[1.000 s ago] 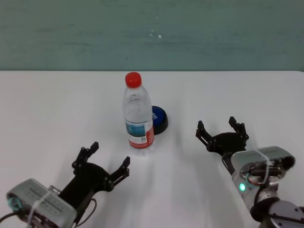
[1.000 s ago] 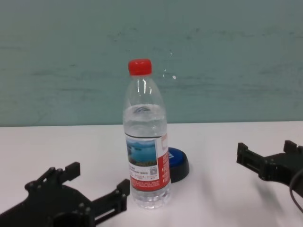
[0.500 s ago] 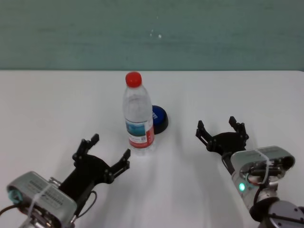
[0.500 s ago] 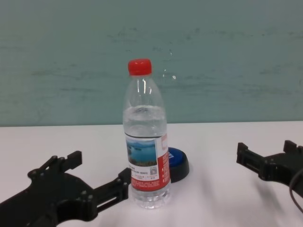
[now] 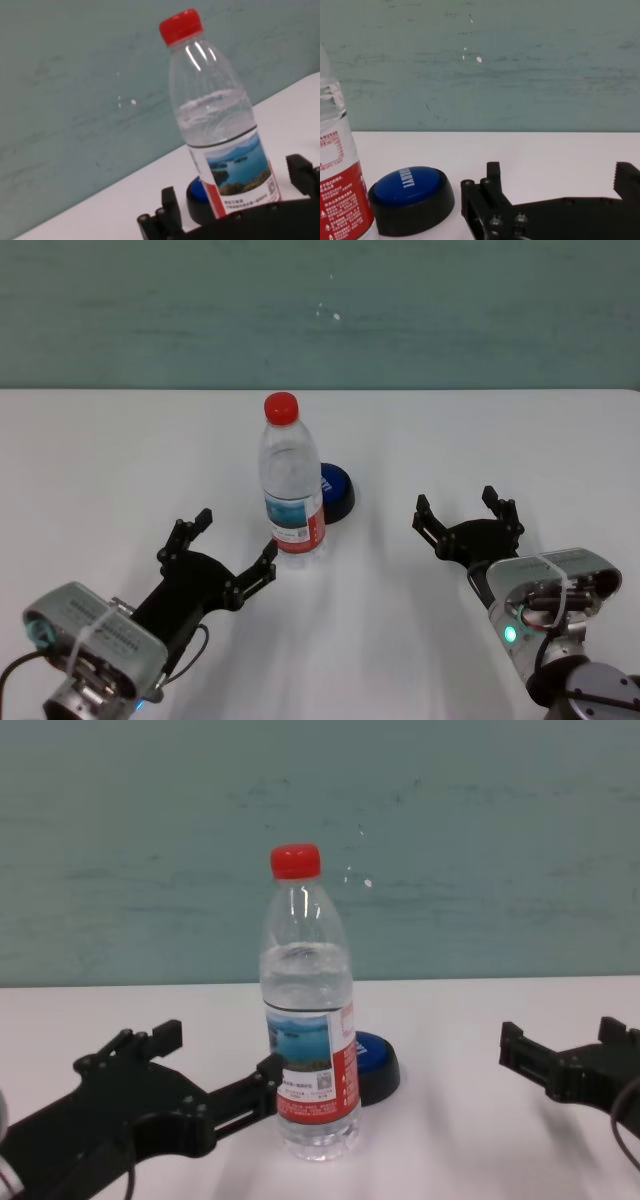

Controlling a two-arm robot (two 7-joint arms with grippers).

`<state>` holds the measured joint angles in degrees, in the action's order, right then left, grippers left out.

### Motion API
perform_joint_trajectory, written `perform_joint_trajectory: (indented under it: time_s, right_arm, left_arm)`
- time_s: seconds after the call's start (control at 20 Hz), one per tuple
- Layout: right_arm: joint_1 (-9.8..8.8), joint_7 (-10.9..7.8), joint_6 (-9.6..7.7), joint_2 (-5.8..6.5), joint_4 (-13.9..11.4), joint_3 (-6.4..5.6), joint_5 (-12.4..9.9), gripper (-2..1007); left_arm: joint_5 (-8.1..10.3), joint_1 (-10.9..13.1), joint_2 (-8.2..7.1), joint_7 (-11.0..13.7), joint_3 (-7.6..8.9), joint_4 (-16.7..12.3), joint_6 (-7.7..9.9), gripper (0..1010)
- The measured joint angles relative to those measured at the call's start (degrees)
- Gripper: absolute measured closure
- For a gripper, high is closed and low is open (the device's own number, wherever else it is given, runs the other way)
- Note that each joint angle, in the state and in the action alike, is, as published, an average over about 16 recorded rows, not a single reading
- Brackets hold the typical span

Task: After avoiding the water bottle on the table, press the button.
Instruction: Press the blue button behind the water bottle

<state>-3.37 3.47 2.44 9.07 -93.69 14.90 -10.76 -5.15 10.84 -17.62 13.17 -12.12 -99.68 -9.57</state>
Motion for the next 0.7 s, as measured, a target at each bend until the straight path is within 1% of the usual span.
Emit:
perform_joint_trajectory:
  time_s: [0.4,0.7]
  right_arm:
    - [0.00,0.00,0.00,0.00,0.00,0.00,0.00,1]
    - [0.00,0.00,0.00,0.00,0.00,0.00,0.00,1]
  left_arm:
    - [0.34,-0.63,0.19,0.16,-0.07,0.44,0.58,10]
    - [0.25,-0.57,0.17,0.07,-0.05,0.39,0.44,10]
